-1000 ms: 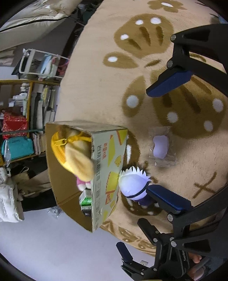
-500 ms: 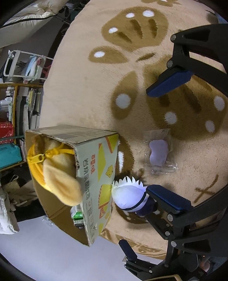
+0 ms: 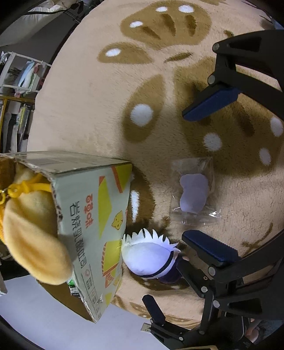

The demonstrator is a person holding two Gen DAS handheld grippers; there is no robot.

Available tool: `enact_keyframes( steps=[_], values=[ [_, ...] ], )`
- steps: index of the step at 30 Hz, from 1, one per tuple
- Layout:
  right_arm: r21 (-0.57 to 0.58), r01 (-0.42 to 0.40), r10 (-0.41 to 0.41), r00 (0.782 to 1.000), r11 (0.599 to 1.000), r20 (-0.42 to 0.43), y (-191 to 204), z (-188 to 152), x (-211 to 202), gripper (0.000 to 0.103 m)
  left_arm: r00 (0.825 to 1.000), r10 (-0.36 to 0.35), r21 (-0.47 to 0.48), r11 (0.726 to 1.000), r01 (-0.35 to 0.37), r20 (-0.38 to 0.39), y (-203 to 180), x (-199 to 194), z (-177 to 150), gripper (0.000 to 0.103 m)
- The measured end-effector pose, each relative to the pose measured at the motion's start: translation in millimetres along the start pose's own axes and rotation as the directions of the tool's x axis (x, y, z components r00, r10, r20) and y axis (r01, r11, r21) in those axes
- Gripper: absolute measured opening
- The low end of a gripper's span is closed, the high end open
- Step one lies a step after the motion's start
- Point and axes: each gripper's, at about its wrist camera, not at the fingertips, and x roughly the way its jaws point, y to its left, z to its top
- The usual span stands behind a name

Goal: Organize soft objects
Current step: 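Lower the right tool onto the bagged lavender item while the left tool lowers onto the white-haired doll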

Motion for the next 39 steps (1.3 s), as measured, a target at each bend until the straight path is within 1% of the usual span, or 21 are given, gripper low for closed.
enact_keyframes(
  steps=[3, 9, 13, 20, 26, 30, 38, 39],
  values=[
    [0.0, -0.006, 0.006, 1.0, 1.0, -0.013, 1.2, 1.3, 3.4, 0.103, 1.0, -0.009, 0.002, 1.0, 0.009, -0.015, -0.2, 5.0, -1.1, 0.097],
    [-0.004, -0.009, 0.009, 0.999, 1.0, -0.031, 9.0, 4.5, 13.4, 0.103, 1.0, 0.002, 0.013, 1.0, -0.001, -0.027, -2.8, 12.9, -0.5, 0.097],
    [0.013, -0.03, 0.031, 0.998, 0.999, -0.048, 11.1, 6.8, 20.2, 0.103, 0.999, 0.005, 0.016, 1.0, -0.005, -0.034, -5.0, 17.7, -0.7, 0.097],
    [0.034, -0.048, 0.05, 0.996, 0.998, -0.068, 5.5, 7.8, 26.3, 0.103, 0.999, -0.002, 0.011, 1.0, 0.002, -0.041, -5.6, 25.9, -1.7, 0.097],
    [0.048, -0.041, 0.045, 0.996, 0.998, -0.075, 5.9, 7.4, 32.8, 0.103, 0.999, 0.006, 0.026, 1.0, -0.004, -0.052, -7.5, 35.6, -1.1, 0.097],
    [0.048, -0.034, 0.038, 0.996, 0.998, -0.075, 7.3, 7.5, 35.3, 0.103, 0.998, -0.001, 0.016, 1.0, 0.002, -0.06, -6.8, 40.6, 1.4, 0.097],
    [0.029, 0.012, -0.01, 0.996, 1.0, -0.084, 17.4, 5.8, 45.7, 0.103, 0.998, -0.007, 0.01, 1.0, 0.008, -0.06, -2.9, 47.2, 4.1, 0.097],
    [0.027, 0.015, -0.013, 0.996, 1.0, -0.085, 17.9, 6.8, 47.2, 0.103, 0.998, -0.007, 0.01, 1.0, 0.008, -0.058, 1.5, 51.1, 0.5, 0.097]
  ],
)
